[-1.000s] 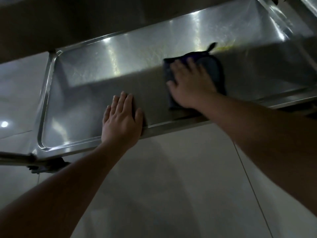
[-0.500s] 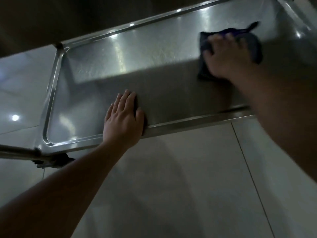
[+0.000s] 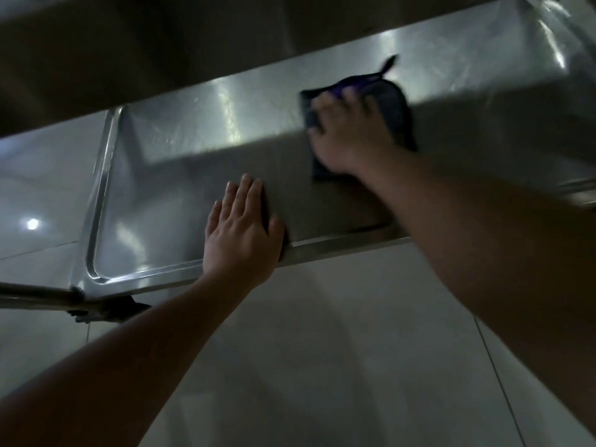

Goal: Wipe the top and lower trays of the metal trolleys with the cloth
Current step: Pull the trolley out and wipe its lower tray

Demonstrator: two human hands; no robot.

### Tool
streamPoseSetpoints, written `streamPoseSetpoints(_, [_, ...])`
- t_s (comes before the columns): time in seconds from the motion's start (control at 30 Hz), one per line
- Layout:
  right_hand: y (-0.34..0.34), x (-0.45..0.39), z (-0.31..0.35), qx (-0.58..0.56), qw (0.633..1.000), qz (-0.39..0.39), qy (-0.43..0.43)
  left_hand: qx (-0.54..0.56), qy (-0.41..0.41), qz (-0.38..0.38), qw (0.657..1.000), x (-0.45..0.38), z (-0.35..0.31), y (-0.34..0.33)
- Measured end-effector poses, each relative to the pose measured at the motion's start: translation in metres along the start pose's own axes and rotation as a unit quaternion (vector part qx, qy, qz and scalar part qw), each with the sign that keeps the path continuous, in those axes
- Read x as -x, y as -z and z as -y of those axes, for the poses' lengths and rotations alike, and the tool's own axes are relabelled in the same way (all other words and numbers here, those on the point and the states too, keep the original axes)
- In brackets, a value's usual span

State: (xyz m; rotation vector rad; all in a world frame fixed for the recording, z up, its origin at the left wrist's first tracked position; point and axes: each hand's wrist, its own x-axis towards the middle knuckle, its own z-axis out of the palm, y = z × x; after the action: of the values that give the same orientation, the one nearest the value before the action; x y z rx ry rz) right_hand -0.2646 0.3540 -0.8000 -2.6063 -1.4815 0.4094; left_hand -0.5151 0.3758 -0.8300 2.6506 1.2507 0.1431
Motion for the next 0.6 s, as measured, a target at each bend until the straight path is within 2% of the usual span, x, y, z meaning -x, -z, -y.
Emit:
streamPoseSetpoints(0.1, [-0.016, 0.0, 0.046, 0.028, 0.99, 0.025, 0.137, -0.008, -0.001, 0.018, 1.0, 0.0, -0.001, 0.002])
streamPoseSetpoints(0.2, [-0.013, -0.006, 0.037, 0.029, 0.988, 0.027, 0.149, -0.002, 0.0, 0.017, 1.0, 0.001, -0.001, 0.005])
streamPoseSetpoints(0.3, [0.0, -0.015, -0.007, 0.012, 0.997, 0.0, 0.079, 0.004, 0.007, 0.007, 1.0, 0.0, -0.001, 0.007])
streamPoseSetpoints(0.47, [0.025, -0.006, -0.137, 0.005, 0.993, -0.058, -0.1, 0.014, 0.013, -0.001, 1.0, 0.0, -0.004, 0.007])
streamPoseSetpoints(0.6, [0.037, 0.03, -0.219, -0.01, 0.979, -0.049, -0.195, 0.017, 0.019, 0.005, 1.0, 0.0, -0.007, 0.01])
